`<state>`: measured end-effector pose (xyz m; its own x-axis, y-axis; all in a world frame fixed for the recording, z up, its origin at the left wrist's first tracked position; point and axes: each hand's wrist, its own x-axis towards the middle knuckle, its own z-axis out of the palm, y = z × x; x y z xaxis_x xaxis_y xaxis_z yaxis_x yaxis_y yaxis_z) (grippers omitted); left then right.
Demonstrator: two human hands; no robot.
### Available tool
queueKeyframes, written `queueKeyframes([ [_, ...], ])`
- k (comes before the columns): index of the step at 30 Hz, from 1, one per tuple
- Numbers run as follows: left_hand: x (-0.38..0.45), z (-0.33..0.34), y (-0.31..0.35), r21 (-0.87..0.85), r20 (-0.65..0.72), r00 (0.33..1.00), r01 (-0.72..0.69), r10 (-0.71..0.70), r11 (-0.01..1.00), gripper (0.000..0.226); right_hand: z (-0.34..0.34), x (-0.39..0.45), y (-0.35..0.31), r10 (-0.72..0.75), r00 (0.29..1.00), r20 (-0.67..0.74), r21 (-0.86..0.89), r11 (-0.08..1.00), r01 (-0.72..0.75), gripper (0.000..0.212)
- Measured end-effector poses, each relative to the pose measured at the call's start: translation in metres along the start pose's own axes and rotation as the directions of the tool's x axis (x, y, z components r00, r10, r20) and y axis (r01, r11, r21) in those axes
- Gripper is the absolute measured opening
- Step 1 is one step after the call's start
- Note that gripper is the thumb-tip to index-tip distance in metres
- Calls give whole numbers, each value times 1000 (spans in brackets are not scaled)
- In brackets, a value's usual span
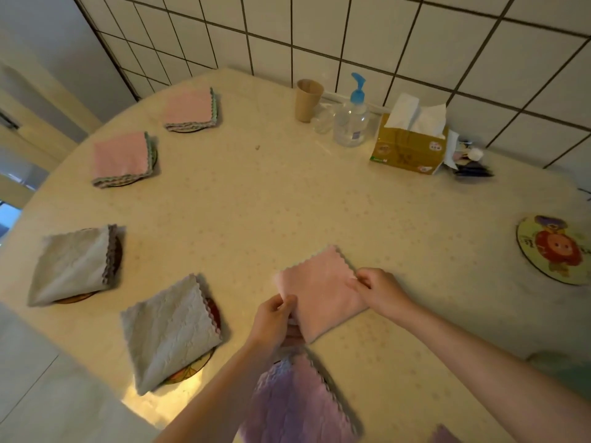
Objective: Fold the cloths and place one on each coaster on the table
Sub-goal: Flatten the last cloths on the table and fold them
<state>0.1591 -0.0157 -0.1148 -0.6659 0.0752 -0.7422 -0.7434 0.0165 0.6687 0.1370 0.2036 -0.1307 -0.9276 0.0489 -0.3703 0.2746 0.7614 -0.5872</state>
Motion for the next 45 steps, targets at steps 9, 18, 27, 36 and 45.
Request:
queueKeyframes([
  [9, 2, -1, 13, 87, -26, 999, 35, -33, 996, 26, 1, 0, -12, 149, 989, -3, -30, 988, -149, 34],
  [18, 22, -18, 35, 361, -159, 969, -119, 187, 925, 25, 10, -6, -21, 206, 971, -119, -60, 975, -214, 40],
  [27, 46, -32, 41, 852, 108, 847, -349, 521, 390, 34, 19, -44, -6, 558, 765, -322, 466, 797, -385, 26],
  [36, 56, -15, 58, 861, 103, 926, -266, 363, 434, 28, 36, -49, -43, 666, 679, 310, 860, 107, -498, 19],
  [45, 54, -11, 55, 823, 64, 955, -214, 289, 526, 11, 31, -36, -53, 711, 669, 217, 870, 169, -462, 12],
])
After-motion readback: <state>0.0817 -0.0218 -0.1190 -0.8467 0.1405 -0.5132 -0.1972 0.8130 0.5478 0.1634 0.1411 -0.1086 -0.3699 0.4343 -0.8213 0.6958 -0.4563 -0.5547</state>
